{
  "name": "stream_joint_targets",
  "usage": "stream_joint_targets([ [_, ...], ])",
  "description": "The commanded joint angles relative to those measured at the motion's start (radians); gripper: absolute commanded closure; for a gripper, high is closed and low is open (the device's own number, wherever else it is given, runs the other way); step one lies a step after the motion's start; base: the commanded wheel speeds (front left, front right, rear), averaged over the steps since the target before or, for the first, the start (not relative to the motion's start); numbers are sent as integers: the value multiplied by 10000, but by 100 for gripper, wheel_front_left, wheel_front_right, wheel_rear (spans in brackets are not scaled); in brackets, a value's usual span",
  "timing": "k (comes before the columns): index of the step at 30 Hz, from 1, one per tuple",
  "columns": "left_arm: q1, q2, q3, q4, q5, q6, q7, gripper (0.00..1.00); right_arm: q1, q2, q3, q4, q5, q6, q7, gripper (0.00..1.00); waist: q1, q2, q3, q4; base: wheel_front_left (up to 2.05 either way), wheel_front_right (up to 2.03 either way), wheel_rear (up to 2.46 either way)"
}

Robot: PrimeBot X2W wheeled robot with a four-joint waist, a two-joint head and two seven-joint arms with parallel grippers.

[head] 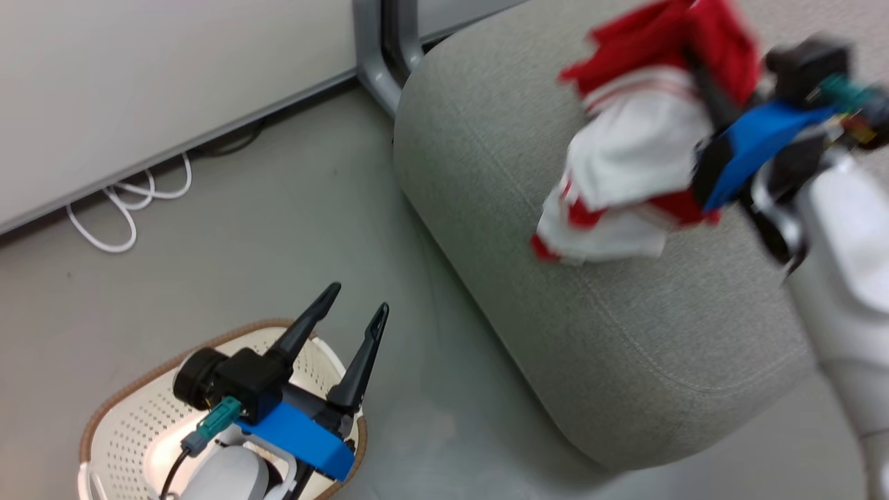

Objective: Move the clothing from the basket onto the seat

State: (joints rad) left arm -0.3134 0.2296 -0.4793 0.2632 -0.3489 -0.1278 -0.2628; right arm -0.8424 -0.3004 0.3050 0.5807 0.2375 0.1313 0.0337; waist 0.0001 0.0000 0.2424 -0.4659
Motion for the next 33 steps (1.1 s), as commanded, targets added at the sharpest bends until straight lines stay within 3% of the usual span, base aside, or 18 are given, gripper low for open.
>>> stream_joint_targets([
  [1, -332, 143, -73, -64, 88, -40, -30, 0, -651, -373, -172, -171, -143, -11, 134, 100, -1, 0, 700, 427, 0, 0, 0],
  [9, -1572, 492, -590, -451, 175, -40, -30, 0, -2518, -2185, -1921, -466, -1005, -11, 484, 100, -1, 0, 2270, 1299, 0, 0, 0],
  [14, -2200, 680, -709, -873, 363, -40, -30, 0, -2369, -2729, -3133, 78, -1394, -11, 94, 100, -1, 0, 3245, 1717, 0, 0, 0],
  [24, -2856, 852, -808, -1253, 605, -40, -30, 0, -1393, -1939, -5349, 1746, -2217, -11, -1018, 100, -1, 0, 4289, 2129, 0, 0, 0],
  [33, -2850, 746, -627, -1167, 668, -40, -30, 0, -1532, -1485, -5881, 2643, -2828, -11, -1609, 100, -1, 0, 4309, 2149, 0, 0, 0],
])
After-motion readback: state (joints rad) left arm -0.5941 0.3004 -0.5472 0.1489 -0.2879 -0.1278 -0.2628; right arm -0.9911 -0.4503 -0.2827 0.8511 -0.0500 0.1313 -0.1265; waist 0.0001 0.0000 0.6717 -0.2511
